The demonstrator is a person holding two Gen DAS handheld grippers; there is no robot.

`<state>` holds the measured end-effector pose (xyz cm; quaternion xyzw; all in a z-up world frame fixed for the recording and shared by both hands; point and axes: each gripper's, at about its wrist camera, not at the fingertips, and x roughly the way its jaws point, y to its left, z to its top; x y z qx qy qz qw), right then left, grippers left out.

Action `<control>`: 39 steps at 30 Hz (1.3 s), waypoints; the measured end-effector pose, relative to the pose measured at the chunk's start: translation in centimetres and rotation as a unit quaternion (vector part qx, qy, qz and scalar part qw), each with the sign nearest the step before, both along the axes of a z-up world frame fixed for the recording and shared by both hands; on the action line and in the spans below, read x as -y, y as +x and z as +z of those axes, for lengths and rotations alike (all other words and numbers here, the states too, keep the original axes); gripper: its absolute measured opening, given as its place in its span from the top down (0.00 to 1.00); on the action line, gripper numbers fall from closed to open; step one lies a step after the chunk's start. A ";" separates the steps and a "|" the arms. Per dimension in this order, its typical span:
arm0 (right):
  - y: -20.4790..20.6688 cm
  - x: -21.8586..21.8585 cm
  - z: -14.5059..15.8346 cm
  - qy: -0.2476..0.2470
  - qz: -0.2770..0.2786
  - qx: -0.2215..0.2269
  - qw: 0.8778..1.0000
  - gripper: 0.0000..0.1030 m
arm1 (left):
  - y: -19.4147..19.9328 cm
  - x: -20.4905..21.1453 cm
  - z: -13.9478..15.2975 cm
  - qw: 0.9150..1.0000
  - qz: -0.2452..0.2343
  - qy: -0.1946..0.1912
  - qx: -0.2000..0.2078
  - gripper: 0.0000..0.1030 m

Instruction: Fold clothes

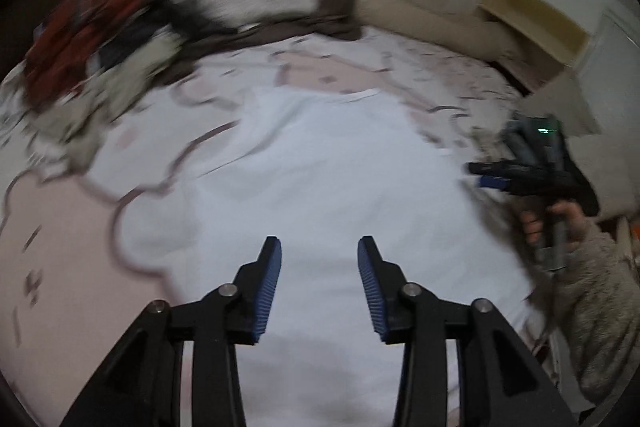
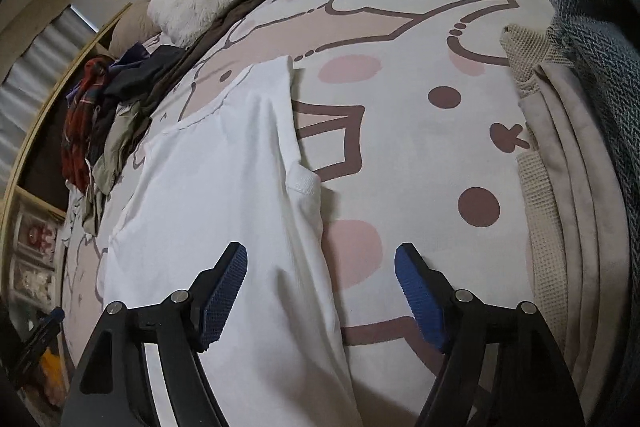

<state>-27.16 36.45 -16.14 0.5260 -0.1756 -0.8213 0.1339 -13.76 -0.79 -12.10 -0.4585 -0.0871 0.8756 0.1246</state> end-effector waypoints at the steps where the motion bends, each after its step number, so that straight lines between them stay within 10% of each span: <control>1: -0.1 -0.1 -0.2 -0.002 -0.001 0.002 1.000 0.26 | -0.4 -0.9 0.3 1.000 -0.008 0.007 -0.004 0.61; 6: -0.7 -0.3 -1.2 -0.009 -0.006 0.014 1.000 0.49 | -1.7 -3.5 0.8 0.999 -0.030 0.031 -0.011 0.61; 11: 0.5 2.1 0.7 0.018 0.049 -0.033 0.998 0.95 | -1.7 -3.0 -0.7 0.999 -0.017 0.033 0.004 0.62; 21: 4.5 10.6 3.9 0.097 0.164 -0.125 0.974 0.96 | -1.7 -1.9 -3.5 0.999 0.008 0.035 0.031 0.62; 29: 2.2 1.9 2.4 0.001 -0.028 -0.057 0.998 0.93 | -0.9 -1.6 -5.1 1.000 0.006 -0.006 0.017 0.62; 30: 1.9 0.8 2.1 -0.008 -0.044 -0.045 0.998 0.87 | -0.8 -1.6 -5.3 1.000 0.006 -0.011 0.015 0.62; 32: 1.4 -0.2 1.5 -0.011 -0.059 -0.024 0.998 0.20 | -0.6 -1.5 -5.8 1.000 0.005 -0.022 0.011 0.61; 35: 0.6 -0.2 0.9 -0.027 -0.040 -0.015 0.999 0.25 | -0.3 -1.4 -6.4 0.999 0.005 -0.037 0.006 0.61; 39: -0.7 0.7 -1.3 -0.049 -0.021 0.028 0.998 0.63 | -0.2 -1.3 -6.5 0.999 0.005 -0.038 0.003 0.61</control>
